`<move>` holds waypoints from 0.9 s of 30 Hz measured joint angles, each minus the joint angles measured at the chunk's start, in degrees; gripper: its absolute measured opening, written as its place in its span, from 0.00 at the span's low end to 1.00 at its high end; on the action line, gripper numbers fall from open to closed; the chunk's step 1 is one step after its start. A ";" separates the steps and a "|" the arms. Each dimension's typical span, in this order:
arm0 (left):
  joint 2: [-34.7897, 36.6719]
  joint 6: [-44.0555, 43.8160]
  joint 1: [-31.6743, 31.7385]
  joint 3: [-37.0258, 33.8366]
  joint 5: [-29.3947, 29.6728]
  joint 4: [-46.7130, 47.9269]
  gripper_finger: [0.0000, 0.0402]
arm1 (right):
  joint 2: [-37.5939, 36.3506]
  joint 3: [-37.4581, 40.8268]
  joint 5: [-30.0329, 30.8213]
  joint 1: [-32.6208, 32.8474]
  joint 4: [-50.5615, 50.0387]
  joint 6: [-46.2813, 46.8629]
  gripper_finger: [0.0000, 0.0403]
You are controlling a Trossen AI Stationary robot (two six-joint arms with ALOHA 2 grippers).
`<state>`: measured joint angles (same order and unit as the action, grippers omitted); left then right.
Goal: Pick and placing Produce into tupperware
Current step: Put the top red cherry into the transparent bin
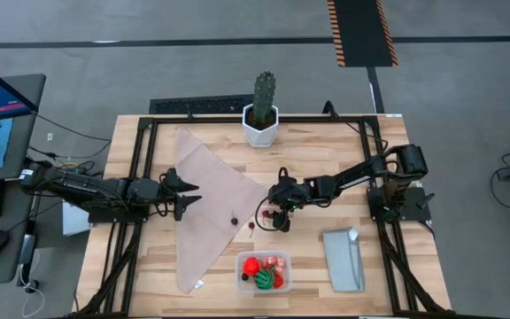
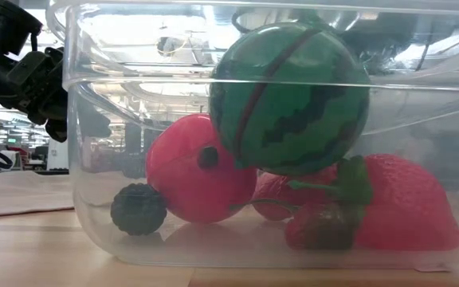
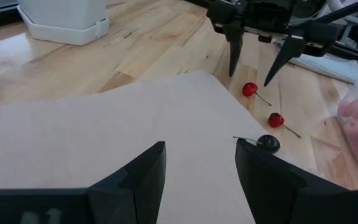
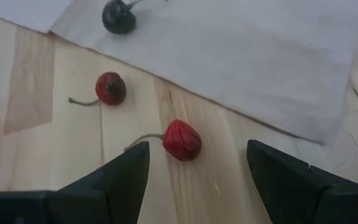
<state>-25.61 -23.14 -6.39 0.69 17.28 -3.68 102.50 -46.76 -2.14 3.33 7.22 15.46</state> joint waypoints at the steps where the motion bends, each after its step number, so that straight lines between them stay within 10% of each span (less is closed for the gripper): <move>1: 0.00 0.00 0.00 0.00 0.00 0.00 0.45 | 0.00 0.00 -0.01 0.01 0.27 0.00 0.72; 27: -0.01 0.00 0.00 0.00 0.00 -0.02 0.45 | 0.00 0.00 5.82 1.57 0.41 1.55 0.72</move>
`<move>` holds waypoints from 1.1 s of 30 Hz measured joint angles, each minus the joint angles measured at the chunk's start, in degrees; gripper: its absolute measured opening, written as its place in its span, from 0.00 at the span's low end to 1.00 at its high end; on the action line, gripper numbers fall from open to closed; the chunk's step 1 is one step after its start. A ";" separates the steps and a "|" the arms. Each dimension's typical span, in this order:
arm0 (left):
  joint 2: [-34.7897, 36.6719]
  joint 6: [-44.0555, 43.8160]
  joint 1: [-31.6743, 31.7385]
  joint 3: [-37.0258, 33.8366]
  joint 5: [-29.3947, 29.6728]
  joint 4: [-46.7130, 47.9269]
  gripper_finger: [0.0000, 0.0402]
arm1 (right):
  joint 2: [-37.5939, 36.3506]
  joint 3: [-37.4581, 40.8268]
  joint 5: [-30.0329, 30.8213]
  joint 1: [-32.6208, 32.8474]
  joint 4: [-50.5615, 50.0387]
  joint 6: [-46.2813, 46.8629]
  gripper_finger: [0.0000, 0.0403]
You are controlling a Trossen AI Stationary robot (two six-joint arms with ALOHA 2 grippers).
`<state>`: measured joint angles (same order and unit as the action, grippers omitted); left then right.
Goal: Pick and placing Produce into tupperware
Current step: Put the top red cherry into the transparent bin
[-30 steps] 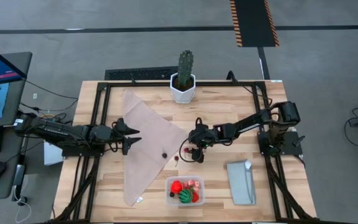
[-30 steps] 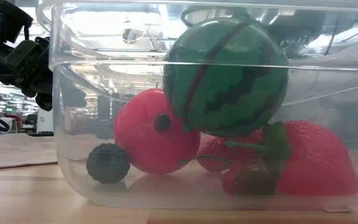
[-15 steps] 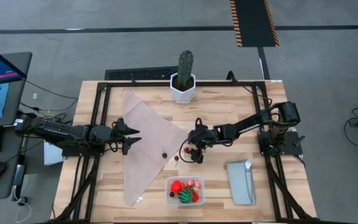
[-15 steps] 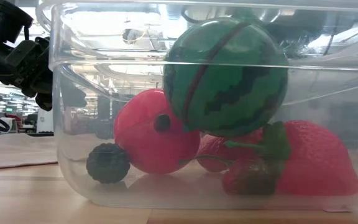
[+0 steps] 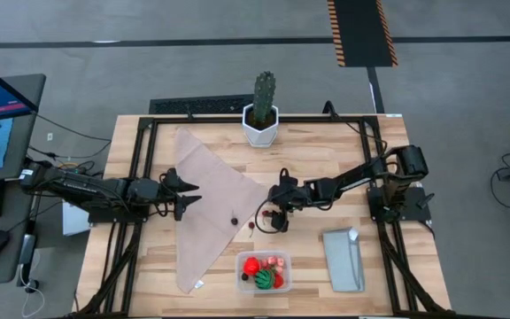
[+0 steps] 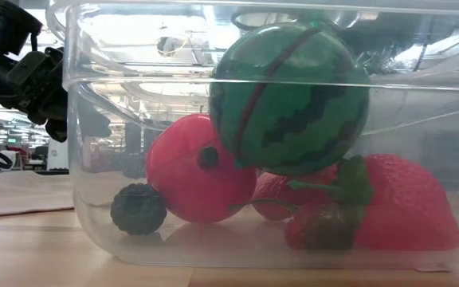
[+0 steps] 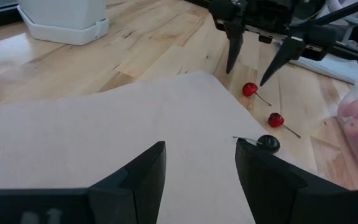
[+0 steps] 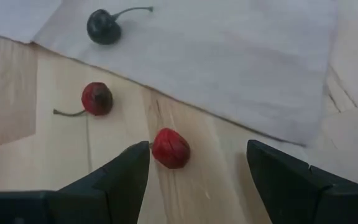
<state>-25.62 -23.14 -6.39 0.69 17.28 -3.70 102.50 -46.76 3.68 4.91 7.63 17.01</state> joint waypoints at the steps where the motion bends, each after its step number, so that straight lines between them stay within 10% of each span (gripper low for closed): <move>1: -0.01 0.00 0.00 0.00 0.00 0.00 0.45 | 0.00 0.00 -0.05 0.02 -0.20 0.16 0.72; 33: -0.01 0.00 0.00 0.00 0.00 -0.07 0.45 | 5.91 -2.87 0.80 2.00 -1.49 0.45 0.72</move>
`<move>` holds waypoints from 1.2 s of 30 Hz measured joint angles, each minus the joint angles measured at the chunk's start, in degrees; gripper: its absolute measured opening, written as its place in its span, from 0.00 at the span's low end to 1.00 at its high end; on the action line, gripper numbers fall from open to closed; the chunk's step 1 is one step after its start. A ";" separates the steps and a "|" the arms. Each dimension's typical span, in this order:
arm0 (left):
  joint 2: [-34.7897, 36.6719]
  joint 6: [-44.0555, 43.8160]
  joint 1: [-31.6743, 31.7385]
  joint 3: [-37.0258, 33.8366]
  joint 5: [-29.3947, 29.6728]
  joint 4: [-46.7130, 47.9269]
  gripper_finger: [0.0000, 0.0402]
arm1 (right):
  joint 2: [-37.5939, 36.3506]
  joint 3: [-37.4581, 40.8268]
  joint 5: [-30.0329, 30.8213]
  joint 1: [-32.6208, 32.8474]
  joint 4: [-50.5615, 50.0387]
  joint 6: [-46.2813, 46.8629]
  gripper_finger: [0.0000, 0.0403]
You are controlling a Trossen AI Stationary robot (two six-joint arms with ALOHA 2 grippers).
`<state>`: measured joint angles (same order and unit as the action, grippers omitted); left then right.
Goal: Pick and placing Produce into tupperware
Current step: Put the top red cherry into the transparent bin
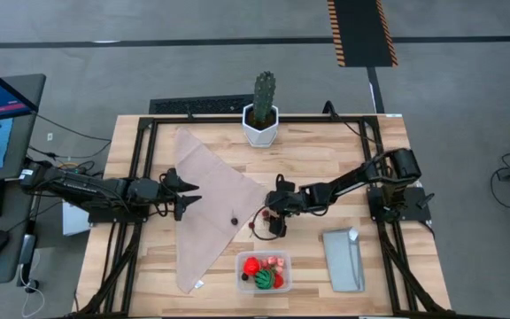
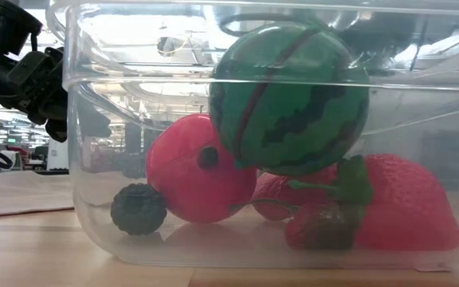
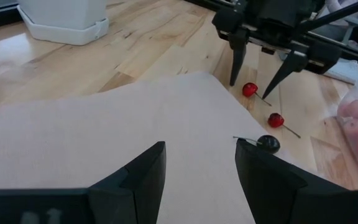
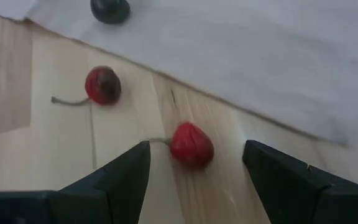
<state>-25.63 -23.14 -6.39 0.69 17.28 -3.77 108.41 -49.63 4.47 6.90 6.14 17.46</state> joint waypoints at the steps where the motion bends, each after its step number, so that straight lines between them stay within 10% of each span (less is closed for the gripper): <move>1: 0.00 0.00 0.00 0.00 0.00 0.04 0.45 | 0.69 -0.82 0.08 0.20 -0.21 -0.08 0.72; 12: 0.00 0.00 0.00 0.00 0.00 0.04 0.45 | 2.00 -4.52 -0.88 0.65 -3.33 -0.84 0.66; 26: 0.00 0.00 0.00 0.00 0.00 0.07 0.45 | 2.04 -4.56 -1.20 0.67 -4.07 0.23 0.19; 36: 0.00 0.00 0.00 0.00 0.00 0.07 0.45 | -6.57 -6.05 -3.16 1.36 -6.70 0.08 0.19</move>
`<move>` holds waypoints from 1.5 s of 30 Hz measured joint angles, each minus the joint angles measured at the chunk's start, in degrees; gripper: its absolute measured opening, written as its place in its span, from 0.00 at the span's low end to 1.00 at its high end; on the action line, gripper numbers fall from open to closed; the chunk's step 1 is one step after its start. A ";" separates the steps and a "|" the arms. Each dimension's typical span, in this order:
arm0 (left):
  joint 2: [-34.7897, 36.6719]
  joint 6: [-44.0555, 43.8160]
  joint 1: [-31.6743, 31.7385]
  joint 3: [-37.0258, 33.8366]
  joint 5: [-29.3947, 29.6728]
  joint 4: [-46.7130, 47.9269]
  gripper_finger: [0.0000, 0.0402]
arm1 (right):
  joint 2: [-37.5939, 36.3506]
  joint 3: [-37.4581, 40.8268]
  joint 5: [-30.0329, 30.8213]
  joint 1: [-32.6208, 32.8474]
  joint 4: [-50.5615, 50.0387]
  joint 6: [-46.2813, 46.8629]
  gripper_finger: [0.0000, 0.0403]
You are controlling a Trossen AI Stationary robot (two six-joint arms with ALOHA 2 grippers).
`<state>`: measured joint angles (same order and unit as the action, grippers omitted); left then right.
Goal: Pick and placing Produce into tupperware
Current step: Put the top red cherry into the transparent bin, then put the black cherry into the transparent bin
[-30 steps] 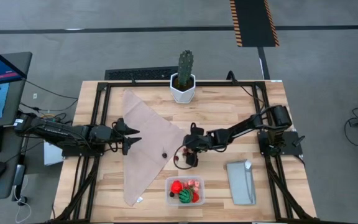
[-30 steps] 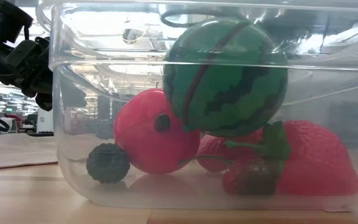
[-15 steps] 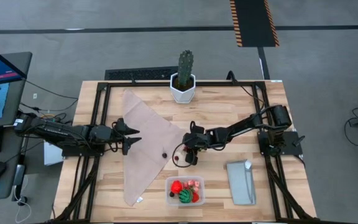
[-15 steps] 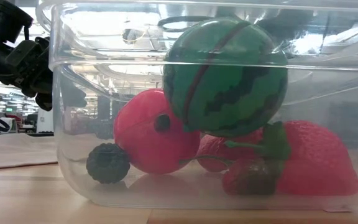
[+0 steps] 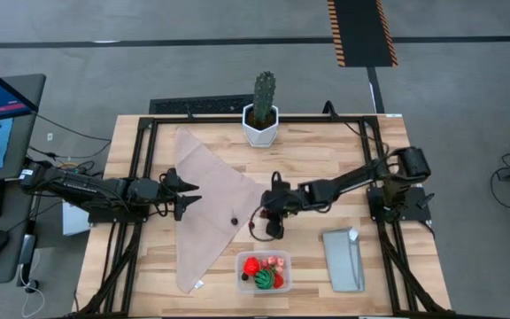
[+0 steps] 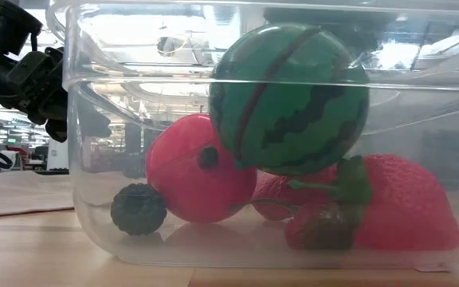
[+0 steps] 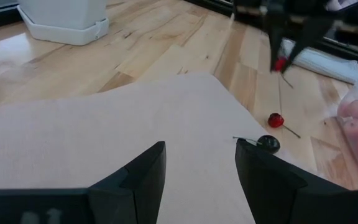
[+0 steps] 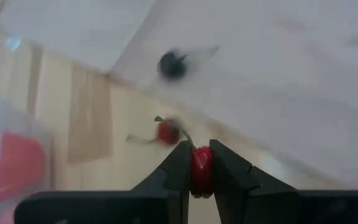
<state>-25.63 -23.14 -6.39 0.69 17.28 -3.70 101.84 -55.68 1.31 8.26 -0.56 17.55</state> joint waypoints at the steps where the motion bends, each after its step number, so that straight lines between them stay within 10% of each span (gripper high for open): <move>1: 0.02 0.00 0.00 0.00 0.00 0.02 0.45 | -0.89 0.01 0.48 0.02 -0.28 -0.21 0.19; 20: 0.00 0.00 0.00 0.00 0.00 0.02 0.45 | -5.82 -1.50 9.12 16.44 7.58 6.71 0.19; 31: 0.07 0.00 0.00 0.00 -0.07 -0.24 0.45 | 7.69 -12.69 8.85 21.69 3.18 10.09 0.21; 45: -0.74 -0.02 0.00 0.02 -0.26 0.04 0.45 | 11.17 -24.71 8.04 20.50 -10.50 8.14 0.71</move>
<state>-26.37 -23.16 -6.39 0.71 17.02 -3.67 113.01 -80.40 9.36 28.76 -11.06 25.68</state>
